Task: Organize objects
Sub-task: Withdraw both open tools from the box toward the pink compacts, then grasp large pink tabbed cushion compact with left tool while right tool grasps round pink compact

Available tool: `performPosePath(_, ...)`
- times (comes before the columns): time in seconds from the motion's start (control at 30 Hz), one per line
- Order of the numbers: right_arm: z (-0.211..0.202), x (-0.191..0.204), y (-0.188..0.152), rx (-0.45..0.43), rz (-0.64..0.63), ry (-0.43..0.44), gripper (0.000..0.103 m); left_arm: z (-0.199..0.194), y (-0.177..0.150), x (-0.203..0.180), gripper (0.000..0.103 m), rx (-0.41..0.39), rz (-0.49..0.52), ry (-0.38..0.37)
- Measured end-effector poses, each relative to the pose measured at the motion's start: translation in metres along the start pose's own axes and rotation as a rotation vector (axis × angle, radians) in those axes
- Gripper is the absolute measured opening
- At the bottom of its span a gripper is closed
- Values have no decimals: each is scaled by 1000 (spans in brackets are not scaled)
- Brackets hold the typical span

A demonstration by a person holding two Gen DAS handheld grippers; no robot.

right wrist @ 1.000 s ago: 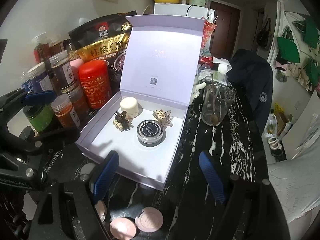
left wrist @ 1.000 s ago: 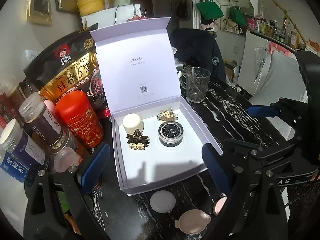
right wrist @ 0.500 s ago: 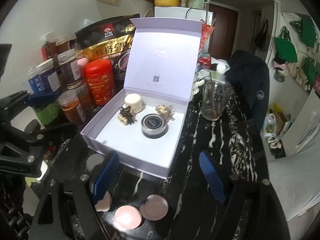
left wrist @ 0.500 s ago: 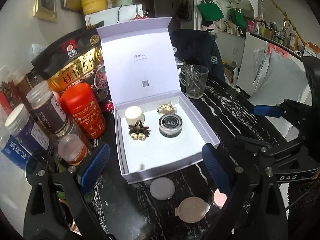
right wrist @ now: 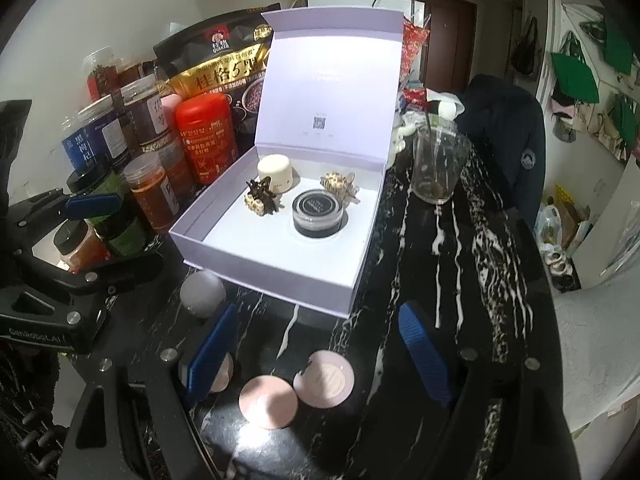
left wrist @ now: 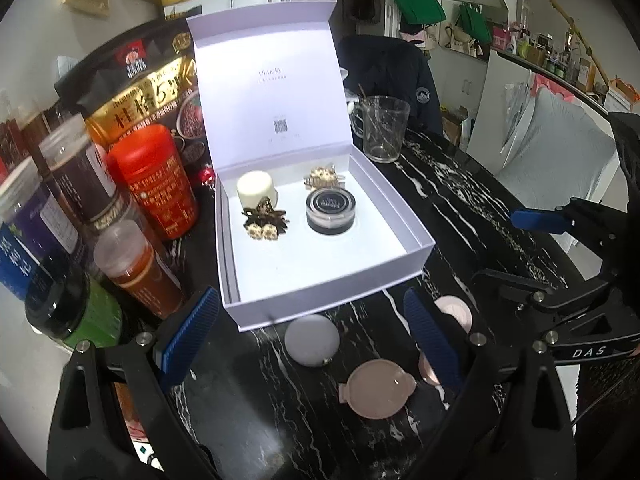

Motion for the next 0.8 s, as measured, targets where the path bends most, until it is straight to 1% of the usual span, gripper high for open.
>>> performPosePath(0.5,12,11,-34,60,22,17,84,20,-37,4,94,90,-16,7)
performPosePath(0.8,16,18,-57,70,40,28,84,31,-65,4,94,142,-9,-1)
Point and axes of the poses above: each gripper's, at about its wrist camera, not at the fingertips, and z roughly the way its jaws point, x to its left, y to its top, the point moved 3 cm from there along z, roughly the way its jaws point, and after that the axes turned 12 degrees about -z, right-handed, at the moved point
